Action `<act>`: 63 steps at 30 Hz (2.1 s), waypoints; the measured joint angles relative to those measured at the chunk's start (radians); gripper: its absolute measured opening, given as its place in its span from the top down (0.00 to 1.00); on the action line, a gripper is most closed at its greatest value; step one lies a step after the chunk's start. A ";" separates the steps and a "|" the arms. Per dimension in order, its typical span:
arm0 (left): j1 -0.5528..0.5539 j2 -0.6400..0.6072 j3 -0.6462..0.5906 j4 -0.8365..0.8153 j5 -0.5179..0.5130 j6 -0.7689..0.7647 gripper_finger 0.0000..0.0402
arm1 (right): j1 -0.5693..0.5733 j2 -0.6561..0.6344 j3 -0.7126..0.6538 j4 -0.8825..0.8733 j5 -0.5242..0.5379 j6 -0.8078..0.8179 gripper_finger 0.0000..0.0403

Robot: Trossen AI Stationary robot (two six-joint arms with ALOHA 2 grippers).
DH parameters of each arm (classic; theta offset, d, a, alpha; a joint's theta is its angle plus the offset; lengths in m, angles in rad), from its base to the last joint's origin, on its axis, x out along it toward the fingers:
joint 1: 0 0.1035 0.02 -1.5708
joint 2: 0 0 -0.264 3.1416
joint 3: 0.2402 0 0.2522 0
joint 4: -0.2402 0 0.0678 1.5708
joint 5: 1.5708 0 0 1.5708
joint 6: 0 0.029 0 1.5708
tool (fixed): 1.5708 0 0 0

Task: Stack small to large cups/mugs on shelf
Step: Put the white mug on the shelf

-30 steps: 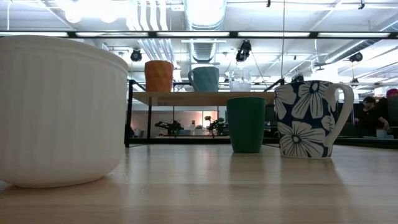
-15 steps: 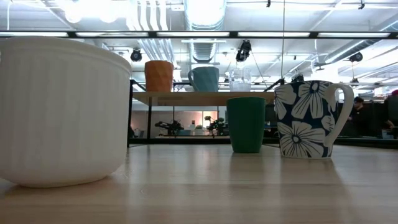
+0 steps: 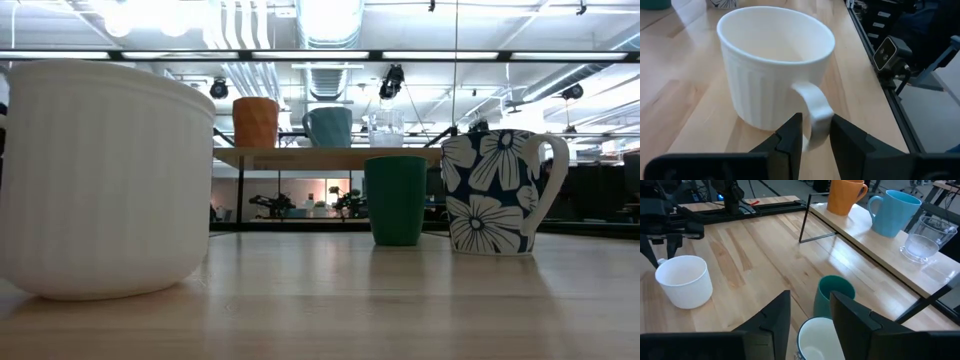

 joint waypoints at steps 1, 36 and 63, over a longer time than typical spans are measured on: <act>0.001 0.000 -0.008 0.017 0.000 -0.001 0.80 | 0.000 0.000 0.000 0.000 0.000 0.000 0.67; 0.156 -0.123 -0.027 0.061 0.040 0.256 1.00 | 0.000 0.001 0.000 -0.001 -0.019 -0.003 0.67; 0.942 -0.487 0.086 -0.042 0.490 0.622 1.00 | 0.000 0.001 -0.035 -0.010 -0.016 -0.052 0.67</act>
